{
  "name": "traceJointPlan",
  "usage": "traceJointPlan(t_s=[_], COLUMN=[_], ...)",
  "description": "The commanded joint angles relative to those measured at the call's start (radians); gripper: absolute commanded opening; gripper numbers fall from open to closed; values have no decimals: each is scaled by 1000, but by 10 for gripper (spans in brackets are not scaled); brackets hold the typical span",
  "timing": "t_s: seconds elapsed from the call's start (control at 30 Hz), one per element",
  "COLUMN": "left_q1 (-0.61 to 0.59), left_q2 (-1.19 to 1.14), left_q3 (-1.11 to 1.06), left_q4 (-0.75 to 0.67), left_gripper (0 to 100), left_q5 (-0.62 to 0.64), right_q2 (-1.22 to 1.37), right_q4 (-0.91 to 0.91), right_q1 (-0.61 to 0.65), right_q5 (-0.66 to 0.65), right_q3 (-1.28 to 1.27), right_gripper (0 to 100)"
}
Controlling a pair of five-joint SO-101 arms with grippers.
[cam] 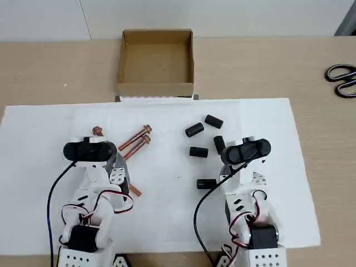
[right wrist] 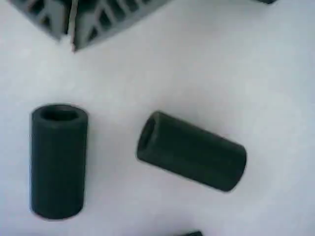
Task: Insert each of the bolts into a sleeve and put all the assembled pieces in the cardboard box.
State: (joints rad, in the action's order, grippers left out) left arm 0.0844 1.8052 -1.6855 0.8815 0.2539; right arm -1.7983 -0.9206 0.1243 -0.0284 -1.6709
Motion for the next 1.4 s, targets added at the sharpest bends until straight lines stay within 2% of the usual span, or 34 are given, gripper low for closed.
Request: traceJointPlan(t_s=[0.0, 0.87, 1.1, 1.23, 1.37], left_q1=[-6, 0, 23, -11, -6], left_q2=[9, 9, 9, 5, 5], left_q3=[2, 4, 7, 93, 171], left_q4=[6, 5, 0, 6, 63], left_gripper=[7, 8, 11, 11, 11], left_q5=[-3, -3, -9, -11, -84], right_q2=[-18, -18, -16, -12, -10], right_q4=[-2, -2, -8, -10, -39], right_q1=[4, 7, 48, 8, -4], right_q5=[-5, -6, -2, 21, 23], right_q3=[-14, -14, -9, 71, 189], right_gripper=[3, 3, 3, 4, 4])
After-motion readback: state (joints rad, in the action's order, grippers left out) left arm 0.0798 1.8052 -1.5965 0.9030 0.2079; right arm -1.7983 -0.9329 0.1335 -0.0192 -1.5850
